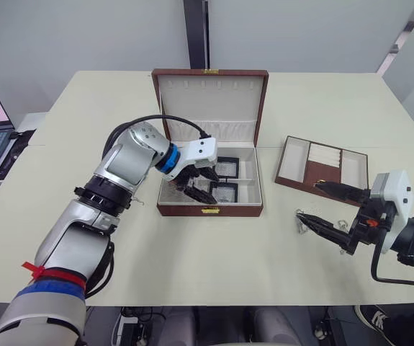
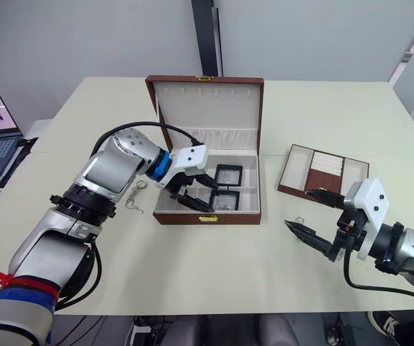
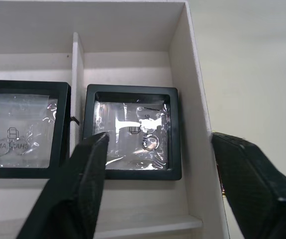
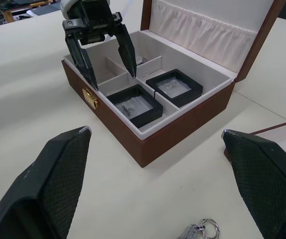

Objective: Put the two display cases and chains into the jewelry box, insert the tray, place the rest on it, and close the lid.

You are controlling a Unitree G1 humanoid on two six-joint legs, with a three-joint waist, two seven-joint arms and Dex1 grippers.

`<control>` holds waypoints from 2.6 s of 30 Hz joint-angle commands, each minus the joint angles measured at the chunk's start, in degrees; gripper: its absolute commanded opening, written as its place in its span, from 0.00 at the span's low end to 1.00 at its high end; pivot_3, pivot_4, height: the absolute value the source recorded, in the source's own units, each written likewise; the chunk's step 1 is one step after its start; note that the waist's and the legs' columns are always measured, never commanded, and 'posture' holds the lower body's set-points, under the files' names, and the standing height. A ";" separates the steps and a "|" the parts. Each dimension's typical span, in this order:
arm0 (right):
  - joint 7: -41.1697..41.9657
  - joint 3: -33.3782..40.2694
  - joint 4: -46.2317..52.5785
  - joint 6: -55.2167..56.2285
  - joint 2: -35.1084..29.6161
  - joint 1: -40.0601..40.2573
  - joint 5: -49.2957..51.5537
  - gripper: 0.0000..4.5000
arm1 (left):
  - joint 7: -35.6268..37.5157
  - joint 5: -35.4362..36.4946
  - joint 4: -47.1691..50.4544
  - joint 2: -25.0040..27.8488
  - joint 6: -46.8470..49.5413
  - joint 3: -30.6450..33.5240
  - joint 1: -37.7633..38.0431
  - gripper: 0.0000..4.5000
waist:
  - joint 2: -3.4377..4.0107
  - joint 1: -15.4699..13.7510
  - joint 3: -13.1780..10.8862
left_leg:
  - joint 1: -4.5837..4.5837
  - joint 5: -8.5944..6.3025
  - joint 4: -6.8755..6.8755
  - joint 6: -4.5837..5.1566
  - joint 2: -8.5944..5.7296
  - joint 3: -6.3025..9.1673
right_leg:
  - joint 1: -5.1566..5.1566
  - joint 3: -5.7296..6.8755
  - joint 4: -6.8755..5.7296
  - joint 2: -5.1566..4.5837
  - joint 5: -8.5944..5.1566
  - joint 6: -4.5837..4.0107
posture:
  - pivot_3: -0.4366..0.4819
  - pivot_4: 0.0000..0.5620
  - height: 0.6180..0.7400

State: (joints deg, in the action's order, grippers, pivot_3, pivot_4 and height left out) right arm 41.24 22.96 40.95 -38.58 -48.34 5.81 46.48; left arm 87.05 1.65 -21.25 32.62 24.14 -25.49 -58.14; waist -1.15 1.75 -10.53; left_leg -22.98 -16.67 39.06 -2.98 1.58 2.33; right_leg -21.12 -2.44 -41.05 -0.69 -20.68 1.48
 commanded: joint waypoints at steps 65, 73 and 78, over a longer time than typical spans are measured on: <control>20.46 0.73 -65.32 28.64 -4.22 -10.89 -23.34 1.00 | -39.31 21.45 24.81 13.95 2.38 65.67 68.45 1.00 | 0.07 0.13 0.05 | 0.27 -0.01 -0.11 0.00 0.07 0.04 | 0.25 -0.09 0.08 -0.44 0.00 0.00 | 0.48 0.27 1.00; 22.22 0.34 -56.19 24.35 -3.42 -11.20 -19.10 1.00 | -42.42 23.99 29.65 10.56 3.26 64.41 67.55 1.00 | 0.08 0.14 0.05 | 0.27 -0.01 -0.11 0.00 0.09 0.04 | 0.25 -0.09 0.08 -0.44 0.00 0.00 | 0.48 0.27 1.00; 22.76 -3.29 -44.21 18.34 -2.45 -13.34 -15.44 1.00 | -46.96 24.31 34.03 6.15 3.31 62.36 67.33 1.00 | 0.11 0.15 0.06 | 0.25 0.00 -0.11 0.00 0.09 0.08 | 0.26 -0.07 0.08 -0.43 0.00 0.00 | 0.48 0.27 1.00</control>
State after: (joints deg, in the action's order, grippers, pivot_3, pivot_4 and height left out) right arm 63.44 20.69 -9.71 -18.01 -50.93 -5.68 28.18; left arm 41.97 25.11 9.56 40.19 27.58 37.73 9.25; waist -1.05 1.89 -10.46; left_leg -22.73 -16.67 38.95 -2.98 1.66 2.40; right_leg -20.86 -2.53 -40.97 -1.13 -20.68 1.48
